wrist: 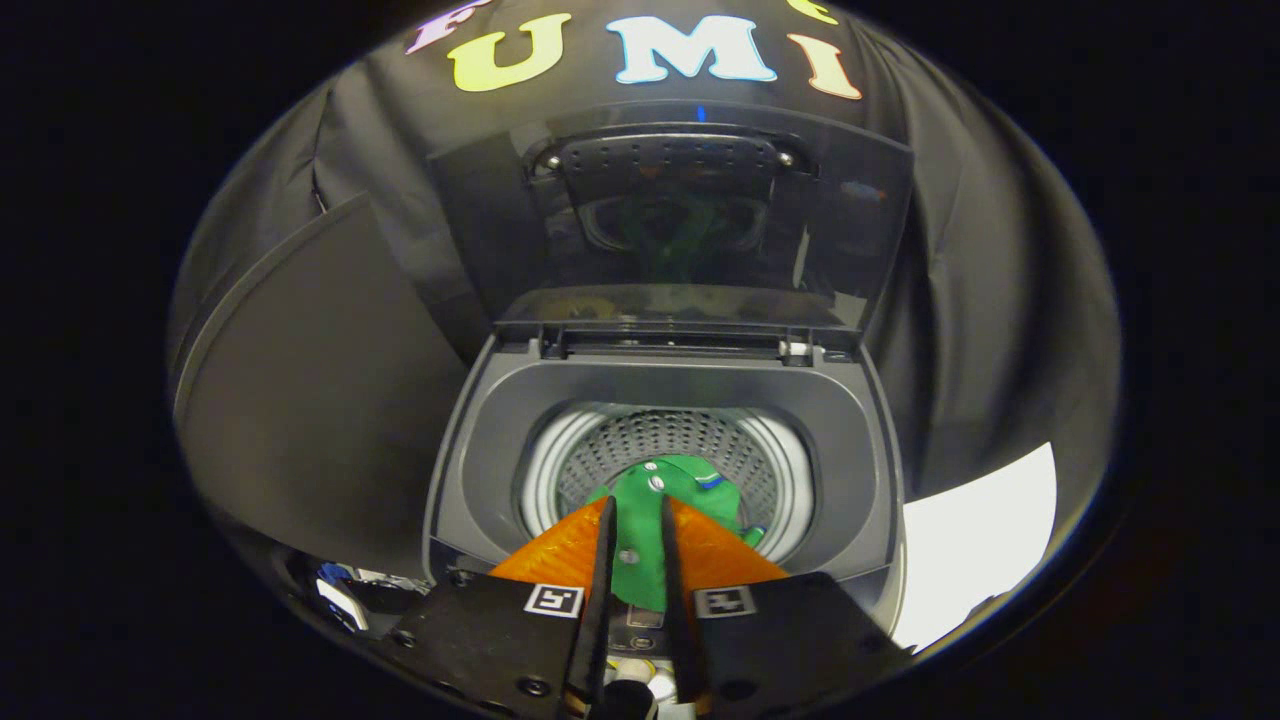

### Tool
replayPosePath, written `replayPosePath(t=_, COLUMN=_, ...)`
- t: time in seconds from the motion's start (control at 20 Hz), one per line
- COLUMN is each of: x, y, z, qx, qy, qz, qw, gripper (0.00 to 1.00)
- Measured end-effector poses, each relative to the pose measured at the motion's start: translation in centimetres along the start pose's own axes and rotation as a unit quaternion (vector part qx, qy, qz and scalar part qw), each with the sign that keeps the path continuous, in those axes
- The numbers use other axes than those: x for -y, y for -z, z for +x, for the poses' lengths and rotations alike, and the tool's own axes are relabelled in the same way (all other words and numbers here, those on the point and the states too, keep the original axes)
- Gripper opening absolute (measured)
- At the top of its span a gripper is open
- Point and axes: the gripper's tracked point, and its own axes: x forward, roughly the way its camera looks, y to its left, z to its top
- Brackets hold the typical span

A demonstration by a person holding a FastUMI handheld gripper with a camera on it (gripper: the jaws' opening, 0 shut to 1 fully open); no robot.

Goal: Put the clothes into the washing machine and then close the washing machine lid.

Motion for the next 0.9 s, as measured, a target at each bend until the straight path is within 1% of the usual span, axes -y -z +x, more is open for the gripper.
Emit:
replayPosePath(t=0.3, x=0.1, y=-0.6, z=-0.5, qx=0.025, qy=0.016, qz=-0.013, qw=0.999, gripper=0.97)
replayPosePath(t=0.55, x=0.0, y=-2.6, z=-1.6, qx=0.056, qy=0.021, qz=0.003, qw=0.998, gripper=0.97)
replayPosePath(t=0.9, x=-0.2, y=-9.1, z=-4.7, qx=0.134, qy=0.019, qz=0.005, qw=0.991, gripper=0.97)
